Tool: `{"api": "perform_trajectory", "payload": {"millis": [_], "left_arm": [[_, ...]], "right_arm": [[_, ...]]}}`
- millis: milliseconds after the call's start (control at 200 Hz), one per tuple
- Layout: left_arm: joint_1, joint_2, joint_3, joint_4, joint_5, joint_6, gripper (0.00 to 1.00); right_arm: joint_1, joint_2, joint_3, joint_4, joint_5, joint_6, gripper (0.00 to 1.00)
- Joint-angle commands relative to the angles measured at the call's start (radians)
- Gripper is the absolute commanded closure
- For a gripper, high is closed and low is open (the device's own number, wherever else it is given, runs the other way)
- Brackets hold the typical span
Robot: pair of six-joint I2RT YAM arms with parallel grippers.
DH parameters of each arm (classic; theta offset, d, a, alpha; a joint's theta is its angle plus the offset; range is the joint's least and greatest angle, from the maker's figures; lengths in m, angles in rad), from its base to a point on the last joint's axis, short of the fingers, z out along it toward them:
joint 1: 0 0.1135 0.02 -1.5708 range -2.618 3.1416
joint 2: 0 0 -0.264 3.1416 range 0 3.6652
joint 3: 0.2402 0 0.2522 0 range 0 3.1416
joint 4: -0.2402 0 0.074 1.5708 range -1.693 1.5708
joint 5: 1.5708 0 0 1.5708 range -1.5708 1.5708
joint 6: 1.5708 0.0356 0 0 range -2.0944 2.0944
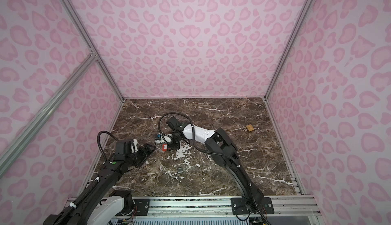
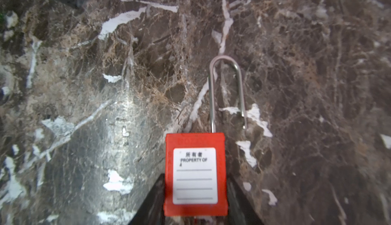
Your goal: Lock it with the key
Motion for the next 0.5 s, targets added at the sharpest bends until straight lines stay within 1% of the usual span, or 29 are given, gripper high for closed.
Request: {"api": "perform_trajectory", "payload": {"millis": [0, 185, 316, 456, 496], "left_arm": [[-0.001, -0.02, 0.022, 0.005, 0.028, 0.008, 0.13], [-0.016, -0.019, 0.071, 0.039, 0.074, -0.019, 0.14], [-0.034, 0.005, 0.115, 0.064, 0.097, -0.039, 0.15], [-0.089, 0.008, 0.14, 0.119, 0.086, -0.075, 0.14], [-0.108, 0.012, 0.143, 0.134, 0.078, -0.083, 0.15]], "right_arm": [[-0.024, -0.07, -0.052, 0.076, -0.055, 0.077, 0.61], [-0.05, -0.194, -0.179, 0.127, -0.063, 0.126, 0.6], [-0.054, -0.275, -0.266, 0.142, -0.03, 0.123, 0.6], [-0.055, -0.346, -0.313, 0.143, -0.008, 0.141, 0.6], [-0.056, -0.371, -0.366, 0.159, -0.008, 0.15, 0.6]]}}
